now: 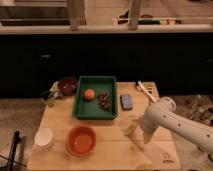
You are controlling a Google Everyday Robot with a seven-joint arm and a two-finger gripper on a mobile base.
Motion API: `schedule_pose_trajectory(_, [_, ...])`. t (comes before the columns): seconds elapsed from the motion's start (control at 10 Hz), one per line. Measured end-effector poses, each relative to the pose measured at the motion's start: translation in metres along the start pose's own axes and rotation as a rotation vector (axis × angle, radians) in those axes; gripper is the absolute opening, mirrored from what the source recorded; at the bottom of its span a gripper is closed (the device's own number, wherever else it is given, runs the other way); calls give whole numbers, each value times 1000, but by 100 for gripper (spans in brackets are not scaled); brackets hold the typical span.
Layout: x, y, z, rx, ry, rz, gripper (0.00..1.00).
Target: Place banana in red bowl
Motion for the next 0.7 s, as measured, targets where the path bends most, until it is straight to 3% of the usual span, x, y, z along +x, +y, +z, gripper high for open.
schedule_pose_trajectory(0.3, [-1, -8, 12, -19, -25, -48, 80])
schedule_pose_trajectory(0.7, [-3, -18, 21, -45, -28, -89, 80])
